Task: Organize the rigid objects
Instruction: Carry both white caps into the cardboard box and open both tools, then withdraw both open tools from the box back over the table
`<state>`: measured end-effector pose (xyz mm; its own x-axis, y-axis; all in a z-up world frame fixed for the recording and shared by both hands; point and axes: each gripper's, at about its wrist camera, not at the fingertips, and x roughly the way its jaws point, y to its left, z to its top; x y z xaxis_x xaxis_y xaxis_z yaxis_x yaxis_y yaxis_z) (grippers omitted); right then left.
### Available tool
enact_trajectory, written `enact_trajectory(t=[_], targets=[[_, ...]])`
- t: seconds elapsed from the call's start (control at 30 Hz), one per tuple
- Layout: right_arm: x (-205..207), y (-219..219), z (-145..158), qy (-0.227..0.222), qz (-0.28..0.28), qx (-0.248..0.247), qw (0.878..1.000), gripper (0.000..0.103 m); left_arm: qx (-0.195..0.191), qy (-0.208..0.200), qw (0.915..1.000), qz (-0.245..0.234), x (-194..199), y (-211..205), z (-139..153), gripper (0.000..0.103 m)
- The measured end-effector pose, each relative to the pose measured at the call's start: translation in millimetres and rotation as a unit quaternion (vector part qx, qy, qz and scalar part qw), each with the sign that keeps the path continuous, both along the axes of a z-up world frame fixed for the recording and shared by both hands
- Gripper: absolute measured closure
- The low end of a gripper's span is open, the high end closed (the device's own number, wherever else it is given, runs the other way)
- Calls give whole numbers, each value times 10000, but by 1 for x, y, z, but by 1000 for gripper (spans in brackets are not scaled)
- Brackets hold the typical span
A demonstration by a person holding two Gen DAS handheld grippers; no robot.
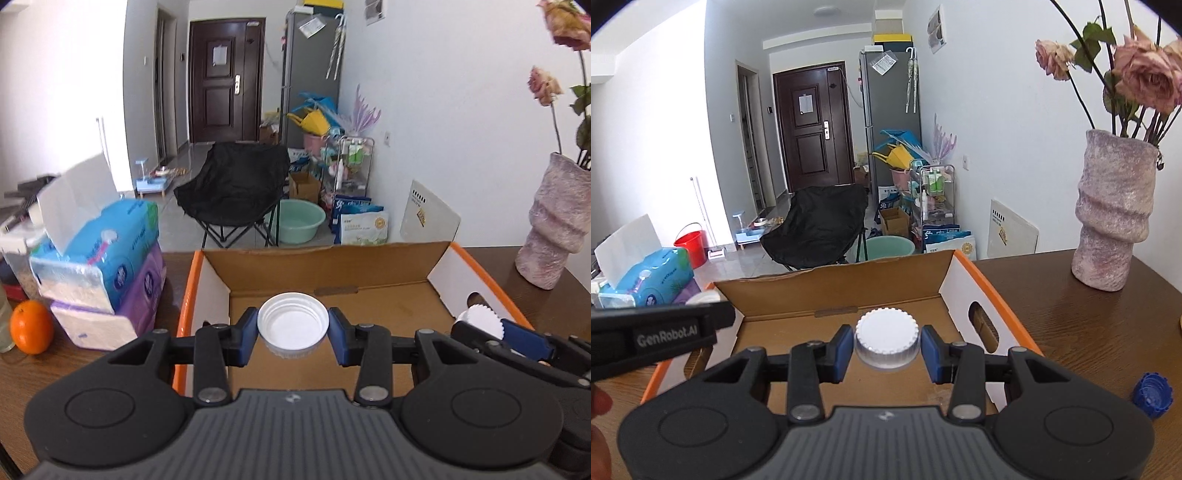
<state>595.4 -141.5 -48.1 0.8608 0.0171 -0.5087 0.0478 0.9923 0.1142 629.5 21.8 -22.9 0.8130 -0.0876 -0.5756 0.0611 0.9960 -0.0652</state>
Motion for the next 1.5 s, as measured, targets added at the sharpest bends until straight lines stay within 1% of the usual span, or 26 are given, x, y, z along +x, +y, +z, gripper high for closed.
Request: enact_trajectory(t=[0.07, 0.17, 0.3, 0.47, 0.5, 0.53, 0.57, 0.6, 0.63, 0.67, 0.73, 0.77, 0.8, 0.83, 0.87, 0.97, 1.2, 1.4, 1.5], targets=[[3, -1, -7, -29, -9, -47, 10000, 64, 35, 70, 10000, 15, 5, 1, -9, 62], [7, 0, -17, 78, 0, -19, 10000, 64, 72, 161, 9998, -16, 8, 3, -19, 62], [11, -1, -26, 149, -29, -63, 9999, 64, 92, 64, 9999, -34, 5, 7, -20, 62], [9, -2, -24, 133, -74, -92, 9998, 63, 85, -12, 9998, -190, 1, 2, -17, 61], [9, -2, -24, 136, -98, -117, 9998, 63, 95, -29, 9998, -182, 0, 1, -16, 54], [9, -2, -24, 153, -120, -146, 9997, 52, 104, -44, 9998, -146, 0, 0, -15, 47], [9, -3, -24, 178, -173, -172, 9995, 44, 123, -86, 9999, -84, -1, 1, -14, 34], [8, -4, -23, 152, -243, -187, 9994, 26, 159, -149, 9998, 4, -2, 1, -13, 23], [7, -5, -23, 108, -309, -203, 9993, 15, 171, -185, 9997, 49, -3, 2, -12, 19], [6, -7, -21, 69, -357, -213, 9991, 13, 160, -220, 9996, 63, -4, 3, -10, 15], [6, -9, -20, 80, -369, -169, 9991, 12, 124, -247, 9996, 55, -4, 4, -8, 11], [7, -10, -20, 88, -371, -156, 9991, 11, 124, -270, 9995, 77, -6, 4, -7, 5], [7, -10, -20, 99, -389, -174, 9990, 8, 137, -311, 9994, 104, -8, 4, -6, 2], [7, -9, -20, 101, -401, -195, 9990, 4, 145, -328, 9993, 116, -8, 4, -6, 2], [7, -9, -20, 99, -405, -207, 9989, 3, 140, -336, 9993, 124, -8, 4, -5, 1], [6, -9, -18, 108, -382, -198, 9990, 2, 96, -380, 9991, 150, -11, 6, -2, 0], [4, -6, -15, 137, -411, -225, 9988, 0, 38, -346, 9992, 172, -16, 11, 5, 0], [-6, -5, -1, 28, -426, -226, 9988, 0, -151, -460, 9986, 204, -35, 25, 27, 0], [-17, -4, 9, -72, -398, -264, 9988, 0, -138, -612, 9977, 274, -49, 30, 41, 0]])
